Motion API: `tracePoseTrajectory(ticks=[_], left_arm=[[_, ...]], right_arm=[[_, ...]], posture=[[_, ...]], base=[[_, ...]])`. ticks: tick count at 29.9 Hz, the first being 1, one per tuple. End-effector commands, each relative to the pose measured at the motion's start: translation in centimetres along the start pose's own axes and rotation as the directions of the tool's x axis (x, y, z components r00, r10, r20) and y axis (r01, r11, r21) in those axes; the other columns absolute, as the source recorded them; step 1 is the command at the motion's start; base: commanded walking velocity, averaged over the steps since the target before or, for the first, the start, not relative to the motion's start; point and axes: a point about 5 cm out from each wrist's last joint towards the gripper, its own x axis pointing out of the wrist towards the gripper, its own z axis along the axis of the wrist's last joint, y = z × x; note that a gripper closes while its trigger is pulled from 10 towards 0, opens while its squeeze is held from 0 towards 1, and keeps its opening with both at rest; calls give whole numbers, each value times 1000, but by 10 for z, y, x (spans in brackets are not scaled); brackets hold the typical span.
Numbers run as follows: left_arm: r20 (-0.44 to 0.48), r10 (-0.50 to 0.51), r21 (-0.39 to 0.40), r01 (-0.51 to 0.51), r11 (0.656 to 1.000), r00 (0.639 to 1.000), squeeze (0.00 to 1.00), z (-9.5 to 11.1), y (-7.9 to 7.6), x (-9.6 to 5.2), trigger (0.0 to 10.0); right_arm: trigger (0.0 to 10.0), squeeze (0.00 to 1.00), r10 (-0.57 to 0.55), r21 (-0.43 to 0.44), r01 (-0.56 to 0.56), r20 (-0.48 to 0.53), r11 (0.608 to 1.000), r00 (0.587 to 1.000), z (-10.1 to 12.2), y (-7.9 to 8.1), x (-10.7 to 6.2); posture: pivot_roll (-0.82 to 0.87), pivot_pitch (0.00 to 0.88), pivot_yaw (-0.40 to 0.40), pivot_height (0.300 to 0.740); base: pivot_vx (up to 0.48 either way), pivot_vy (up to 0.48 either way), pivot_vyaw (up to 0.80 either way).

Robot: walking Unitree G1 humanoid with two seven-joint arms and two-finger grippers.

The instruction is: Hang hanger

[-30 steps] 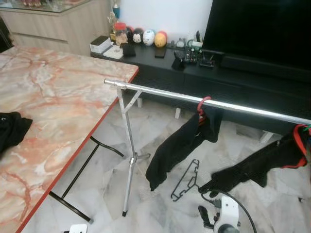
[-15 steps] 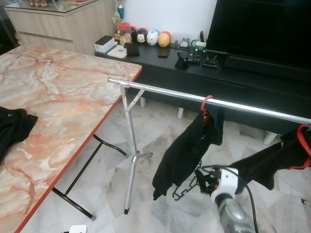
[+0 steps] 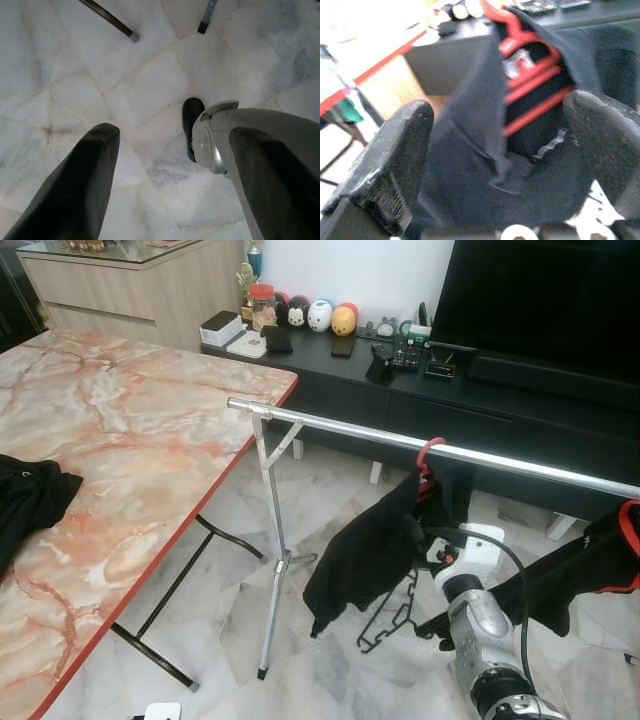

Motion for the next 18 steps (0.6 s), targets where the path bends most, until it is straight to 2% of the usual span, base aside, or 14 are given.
tracePoseTrajectory(ticks=[1, 5, 9, 13, 14, 15, 18], left_arm=[[-18, 8, 1, -8, 1000, 1000, 0, -5, 3, -1, 10000], [-20, 11, 3, -11, 1000, 1000, 0, -5, 3, -1, 10000], [-20, 11, 3, -11, 1000, 1000, 0, -5, 3, -1, 10000], [-20, 6, 9, -6, 1000, 1000, 0, -4, 3, -1, 10000], [-20, 5, 11, -5, 1000, 1000, 0, -4, 3, -1, 10000], [-20, 4, 14, -4, 1000, 1000, 0, -4, 3, -1, 10000], [-20, 4, 17, -4, 1000, 1000, 0, -4, 3, -1, 10000]], right_arm=[[10000, 1000, 58, -7, -58, 28, 998, 998, 11, 8, 9], [10000, 1000, 88, -39, -88, 1, 995, 996, 13, 11, 13], [10000, 1000, 107, -24, -107, -2, 994, 994, 14, 14, 15], [10000, 1000, 183, -48, -186, -70, 981, 981, 11, 22, 18], [10000, 949, 179, -51, -183, -80, 982, 981, 11, 23, 19], [10000, 0, 177, -80, -189, -137, 979, 975, 7, 25, 21], [10000, 0, 175, -105, -199, -203, 974, 963, 2, 26, 23]], posture=[[-3, 0, -9, 740], [-5, 0, -8, 740], [-2, 2, -7, 740], [-5, 5, -3, 740], [-5, 5, -3, 740], [-9, 6, -2, 740], [-8, 7, -1, 740]], base=[[0, 0, 0], [0, 0, 0], [0, 0, 0], [0, 0, 0], [0, 0, 0], [0, 0, 0], [0, 0, 0]])
